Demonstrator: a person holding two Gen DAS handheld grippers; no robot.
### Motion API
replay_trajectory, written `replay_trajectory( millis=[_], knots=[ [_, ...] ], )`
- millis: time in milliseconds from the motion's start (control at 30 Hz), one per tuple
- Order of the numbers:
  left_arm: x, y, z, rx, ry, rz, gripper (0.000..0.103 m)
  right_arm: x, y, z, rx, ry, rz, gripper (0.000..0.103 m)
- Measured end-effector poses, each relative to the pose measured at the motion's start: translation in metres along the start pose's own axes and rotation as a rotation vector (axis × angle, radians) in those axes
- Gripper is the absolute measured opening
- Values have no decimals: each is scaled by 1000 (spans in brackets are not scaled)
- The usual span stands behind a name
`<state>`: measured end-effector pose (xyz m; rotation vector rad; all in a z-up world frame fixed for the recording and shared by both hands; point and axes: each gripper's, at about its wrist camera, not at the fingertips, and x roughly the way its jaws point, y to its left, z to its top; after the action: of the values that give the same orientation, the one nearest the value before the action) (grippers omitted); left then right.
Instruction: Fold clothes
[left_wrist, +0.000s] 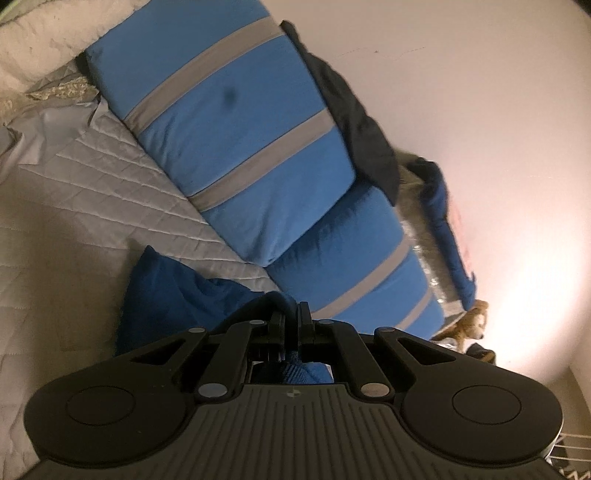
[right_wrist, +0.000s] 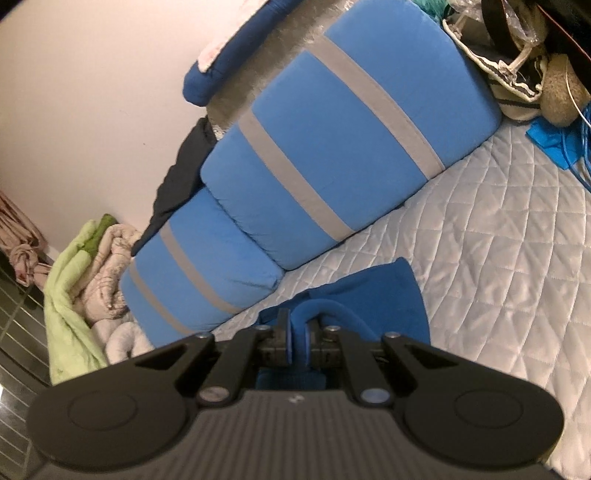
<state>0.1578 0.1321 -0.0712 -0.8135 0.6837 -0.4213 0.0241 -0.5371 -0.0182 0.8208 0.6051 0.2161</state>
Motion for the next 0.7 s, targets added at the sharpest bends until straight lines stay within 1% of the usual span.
replay_trajectory(
  millis=[367,567,700],
  knots=[
    [53,32,12,-38,41,106,5,67,-34,9,39,36,-37,7],
    [85,47,19,-46,65,145,6,108,-53,17,66,46,-74,7],
    [108,58,23,-63,90,155,6,131,-63,20,71,54,-97,7]
  ],
)
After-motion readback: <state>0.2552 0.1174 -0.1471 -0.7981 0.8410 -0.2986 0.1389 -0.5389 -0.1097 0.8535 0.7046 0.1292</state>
